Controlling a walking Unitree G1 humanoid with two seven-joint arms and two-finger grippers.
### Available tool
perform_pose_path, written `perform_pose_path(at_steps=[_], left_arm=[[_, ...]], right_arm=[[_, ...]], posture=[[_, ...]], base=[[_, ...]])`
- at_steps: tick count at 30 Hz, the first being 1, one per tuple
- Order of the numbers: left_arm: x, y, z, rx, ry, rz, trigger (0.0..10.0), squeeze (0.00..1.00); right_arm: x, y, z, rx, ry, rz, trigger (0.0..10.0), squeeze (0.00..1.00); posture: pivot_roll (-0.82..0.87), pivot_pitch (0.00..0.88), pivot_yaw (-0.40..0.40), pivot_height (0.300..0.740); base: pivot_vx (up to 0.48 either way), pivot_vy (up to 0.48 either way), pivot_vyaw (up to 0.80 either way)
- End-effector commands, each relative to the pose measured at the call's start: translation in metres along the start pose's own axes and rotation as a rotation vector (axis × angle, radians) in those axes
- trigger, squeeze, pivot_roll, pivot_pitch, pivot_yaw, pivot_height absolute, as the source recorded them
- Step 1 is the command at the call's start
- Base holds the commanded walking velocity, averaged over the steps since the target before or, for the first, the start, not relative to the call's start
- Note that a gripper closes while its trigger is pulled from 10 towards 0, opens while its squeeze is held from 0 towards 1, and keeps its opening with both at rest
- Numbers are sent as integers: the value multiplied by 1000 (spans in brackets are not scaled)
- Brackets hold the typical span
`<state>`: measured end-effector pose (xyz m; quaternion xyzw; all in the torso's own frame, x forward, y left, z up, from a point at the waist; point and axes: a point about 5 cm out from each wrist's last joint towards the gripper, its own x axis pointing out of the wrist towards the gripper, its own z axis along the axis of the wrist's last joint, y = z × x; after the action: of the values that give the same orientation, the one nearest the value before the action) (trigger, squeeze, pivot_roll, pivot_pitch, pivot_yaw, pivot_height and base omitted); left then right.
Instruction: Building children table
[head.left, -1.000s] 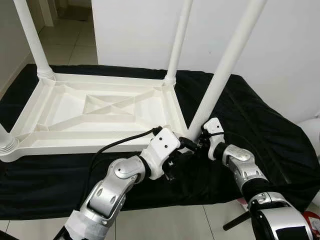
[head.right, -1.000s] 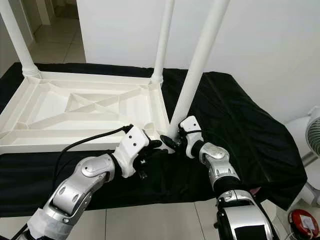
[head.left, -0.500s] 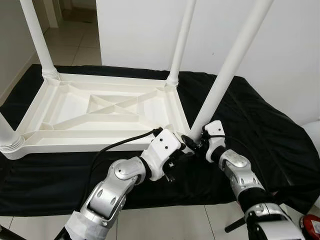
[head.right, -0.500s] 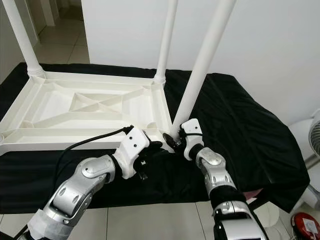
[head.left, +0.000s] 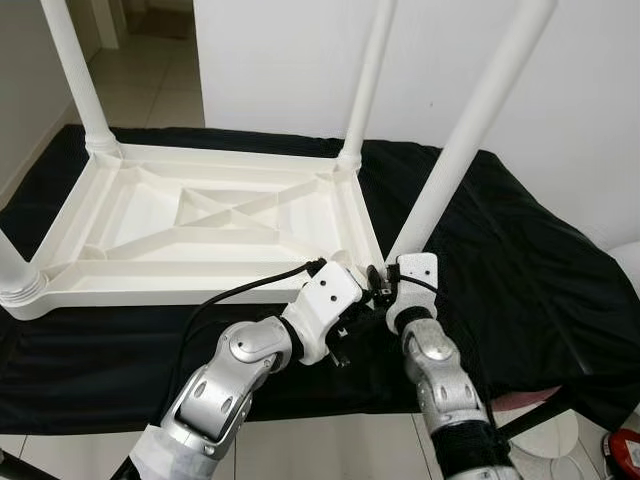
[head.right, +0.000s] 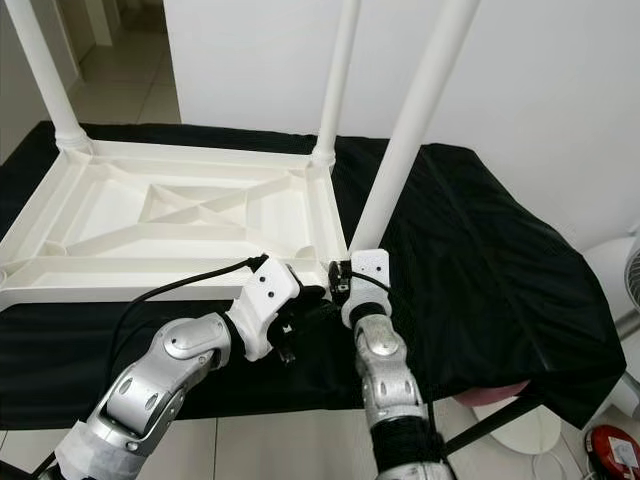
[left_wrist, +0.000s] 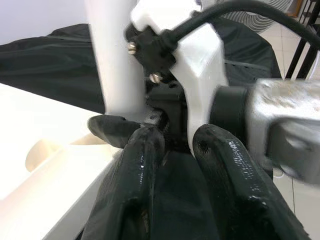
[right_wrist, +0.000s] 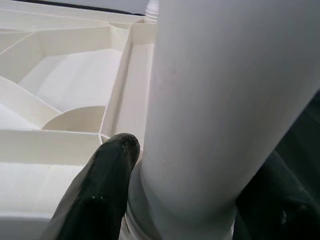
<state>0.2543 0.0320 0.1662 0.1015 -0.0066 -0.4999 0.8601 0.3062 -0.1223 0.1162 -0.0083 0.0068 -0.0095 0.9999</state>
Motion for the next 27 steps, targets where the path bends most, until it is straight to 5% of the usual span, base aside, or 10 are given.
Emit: perform_pose_path(at_steps=[1, 5, 6, 7, 9, 24, 25, 27], left_arm=[[1, -2, 1, 8, 4, 15, 10000, 0], [1, -2, 1, 9, 4, 14, 10000, 0], [1, -3, 1, 8, 4, 13, 10000, 0], [1, -3, 0, 8, 3, 12, 10000, 0], [2, -3, 1, 8, 2, 11, 10000, 0], [1, -2, 0, 8, 2, 19, 10000, 0], [1, -2, 0, 9, 3, 22, 10000, 0], [1, -1, 0, 10, 4, 24, 10000, 0]], right_arm=[[-5, -6, -3, 3, 27, -50, 10000, 0], [-10, -10, -4, -1, 41, -56, 10000, 0], [-10, -14, -3, -7, 43, -67, 10000, 129], [-11, -17, -2, -6, 43, -73, 10000, 918], [-11, -21, 0, -1, 37, -84, 10000, 1000], [-14, -26, 3, 48, 6, 38, 10000, 1000], [-16, -28, 2, 41, 5, 90, 10000, 0], [-17, -30, 1, 59, 12, 152, 10000, 0]], posture=[[-14, 0, -102, 740], [-17, 0, -103, 740], [-18, 0, -103, 740], [-18, 0, -103, 740], [-21, 0, -105, 740], [-16, 0, -112, 740], [-15, 0, -111, 740], [-17, 0, -109, 740]], base=[[0, 0, 0], [0, 0, 0], [0, 0, 0], [0, 0, 0], [0, 0, 0], [0, 0, 0], [0, 0, 0], [0, 0, 0]])
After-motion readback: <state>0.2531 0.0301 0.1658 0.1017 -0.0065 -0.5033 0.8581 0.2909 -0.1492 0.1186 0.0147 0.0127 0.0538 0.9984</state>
